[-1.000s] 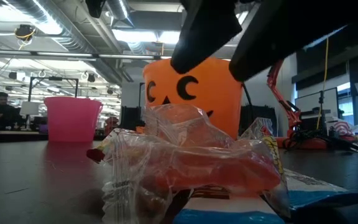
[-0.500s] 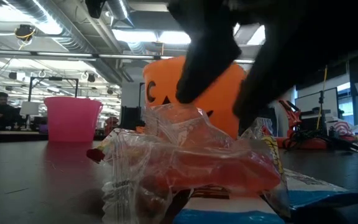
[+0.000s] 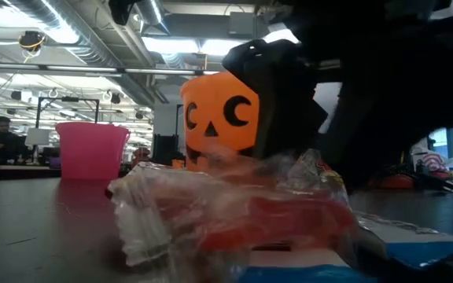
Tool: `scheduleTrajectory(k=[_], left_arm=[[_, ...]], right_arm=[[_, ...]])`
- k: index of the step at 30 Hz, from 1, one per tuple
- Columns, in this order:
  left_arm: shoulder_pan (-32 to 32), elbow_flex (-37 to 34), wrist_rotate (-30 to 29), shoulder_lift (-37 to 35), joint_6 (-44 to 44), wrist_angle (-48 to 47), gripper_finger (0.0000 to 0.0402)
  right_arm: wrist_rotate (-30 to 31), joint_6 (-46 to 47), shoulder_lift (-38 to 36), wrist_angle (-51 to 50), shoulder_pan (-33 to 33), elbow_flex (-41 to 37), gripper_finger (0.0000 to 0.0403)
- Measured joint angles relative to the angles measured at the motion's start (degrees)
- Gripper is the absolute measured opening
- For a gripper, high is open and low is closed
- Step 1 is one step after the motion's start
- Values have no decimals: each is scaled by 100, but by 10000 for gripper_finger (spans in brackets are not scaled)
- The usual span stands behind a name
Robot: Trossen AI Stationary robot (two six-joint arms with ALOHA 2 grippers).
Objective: Sort candy
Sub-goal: Put the orange gummy into the pink bucket
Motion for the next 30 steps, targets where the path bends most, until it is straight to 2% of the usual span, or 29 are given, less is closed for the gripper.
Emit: scheduleTrajectory(k=[7, 12, 18, 23, 25, 30], left_arm=[[0, 0, -14, 79, 4, -25, 153], [-24, 0, 8, 125, -6, -46, 153], [-134, 0, 14, 156, -125, -41, 153], [-348, 0, 20, 153, -269, -25, 153], [-463, 0, 20, 153, -305, -21, 153], [-844, 0, 20, 153, -321, -21, 153]], right_arm=[[-3, 152, -27, -27, -2, 0, 55], [-30, 322, -53, -204, 0, 2, 7], [-22, 553, -57, -317, 0, 47, 12], [76, 780, -57, -553, 1, 446, 13], [312, 864, -57, -765, 58, 725, 13], [1423, 923, -63, -1273, 232, 1424, 13]])
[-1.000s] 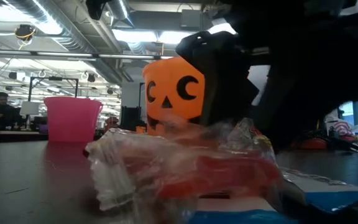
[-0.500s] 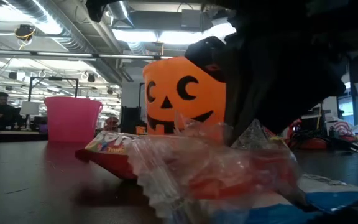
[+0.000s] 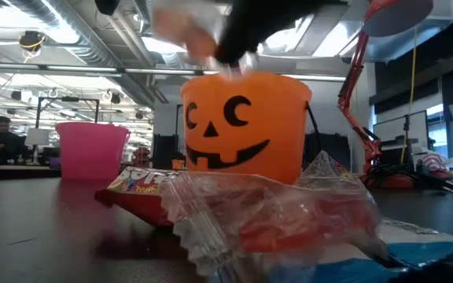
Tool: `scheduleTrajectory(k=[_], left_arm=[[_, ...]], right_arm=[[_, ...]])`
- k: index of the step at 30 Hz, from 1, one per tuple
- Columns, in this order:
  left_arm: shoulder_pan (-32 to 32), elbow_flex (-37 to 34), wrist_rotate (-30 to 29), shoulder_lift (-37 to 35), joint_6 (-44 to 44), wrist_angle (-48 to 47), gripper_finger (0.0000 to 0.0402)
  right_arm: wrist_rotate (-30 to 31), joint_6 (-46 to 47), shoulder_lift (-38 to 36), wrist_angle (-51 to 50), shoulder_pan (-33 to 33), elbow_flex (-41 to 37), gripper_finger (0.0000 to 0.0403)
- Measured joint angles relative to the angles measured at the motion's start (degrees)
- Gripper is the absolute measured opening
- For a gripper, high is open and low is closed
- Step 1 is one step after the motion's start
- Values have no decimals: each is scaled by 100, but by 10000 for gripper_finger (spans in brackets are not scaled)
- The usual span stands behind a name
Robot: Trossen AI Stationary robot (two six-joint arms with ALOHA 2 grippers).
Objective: Sort candy
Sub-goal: Put the orange gummy into the pink bucket
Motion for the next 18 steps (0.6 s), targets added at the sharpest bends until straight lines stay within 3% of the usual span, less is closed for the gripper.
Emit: scheduleTrajectory(k=[4, 18], left_arm=[[-282, 0, 0, 0, 0, 4, 153], [-875, 0, -15, 224, 351, 25, 153]], right_arm=[[704, 145, -7, -367, 126, 586, 13], [1873, 699, -4, -787, -48, 1366, 14]])
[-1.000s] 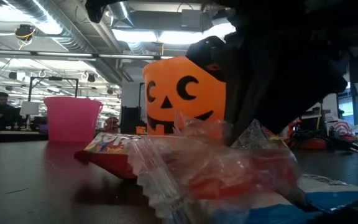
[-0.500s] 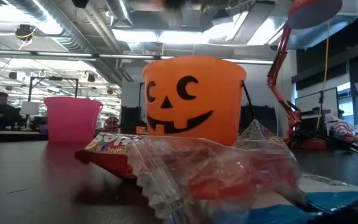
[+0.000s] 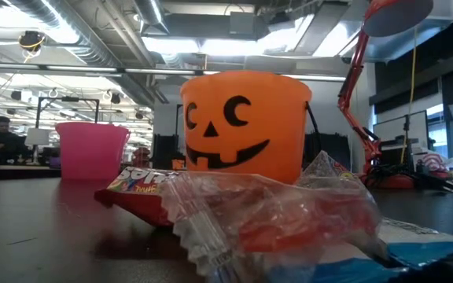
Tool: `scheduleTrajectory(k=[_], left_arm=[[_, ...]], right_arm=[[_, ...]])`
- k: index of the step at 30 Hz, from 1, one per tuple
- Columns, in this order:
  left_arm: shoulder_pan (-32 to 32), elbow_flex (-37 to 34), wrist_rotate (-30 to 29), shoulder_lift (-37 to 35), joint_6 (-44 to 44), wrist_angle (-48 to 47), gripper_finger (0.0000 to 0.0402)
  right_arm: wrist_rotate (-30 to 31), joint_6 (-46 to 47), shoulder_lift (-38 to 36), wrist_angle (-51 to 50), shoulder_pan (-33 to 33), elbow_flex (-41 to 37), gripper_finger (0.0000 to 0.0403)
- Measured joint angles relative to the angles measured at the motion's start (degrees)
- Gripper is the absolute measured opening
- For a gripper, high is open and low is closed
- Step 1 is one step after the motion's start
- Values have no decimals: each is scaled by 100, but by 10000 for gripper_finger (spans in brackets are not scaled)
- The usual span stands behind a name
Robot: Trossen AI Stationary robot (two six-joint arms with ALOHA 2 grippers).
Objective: Sort candy
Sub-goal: Put the orange gummy into the pink bucket
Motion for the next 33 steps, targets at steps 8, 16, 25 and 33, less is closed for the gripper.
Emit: scheduleTrajectory(k=[8, 16, 25, 33], left_arm=[[1, 0, -411, 750, 617, 648, 153], [-1, 0, -653, 908, 613, 679, 153], [-10, 0, -991, 908, 268, 333, 151], [-117, 0, -1155, 908, 7, -56, 102]], right_arm=[[-232, 88, 2, 302, -433, 71, 14], [-368, 87, 2, 338, -532, 71, 14], [-381, 128, 2, 338, -525, 71, 14], [-585, 137, 2, 340, -523, 71, 14]])
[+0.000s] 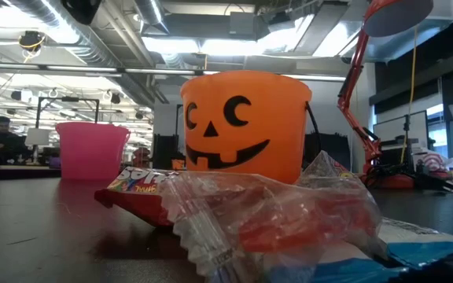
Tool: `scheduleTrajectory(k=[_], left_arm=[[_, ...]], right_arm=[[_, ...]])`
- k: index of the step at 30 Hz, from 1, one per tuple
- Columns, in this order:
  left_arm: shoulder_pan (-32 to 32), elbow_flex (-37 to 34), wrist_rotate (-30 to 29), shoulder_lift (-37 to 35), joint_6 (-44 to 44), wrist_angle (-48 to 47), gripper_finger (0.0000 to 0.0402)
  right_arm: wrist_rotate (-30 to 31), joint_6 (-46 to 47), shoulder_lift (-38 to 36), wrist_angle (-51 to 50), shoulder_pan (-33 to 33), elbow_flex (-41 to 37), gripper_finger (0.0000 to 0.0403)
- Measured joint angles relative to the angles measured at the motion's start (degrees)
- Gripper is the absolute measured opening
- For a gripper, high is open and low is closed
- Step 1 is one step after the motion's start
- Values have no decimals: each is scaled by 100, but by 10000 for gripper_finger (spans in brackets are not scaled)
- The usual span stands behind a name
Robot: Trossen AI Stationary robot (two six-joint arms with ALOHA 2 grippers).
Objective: Sort candy
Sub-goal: Put the orange gummy into the pink bucket
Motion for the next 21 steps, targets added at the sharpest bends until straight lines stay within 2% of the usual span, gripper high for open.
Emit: scheduleTrajectory(k=[8, 16, 21], left_arm=[[-81, 0, -74, -85, 46, -17, 9], [-81, 0, -119, -97, 70, -26, 3], [-58, 0, -290, -385, 151, -267, 1]], right_arm=[[-42, 2, 0, -2, 1, 0, 14], [-305, 88, 0, -43, 30, 30, 14], [-322, 150, 2, -335, 169, 394, 15]])
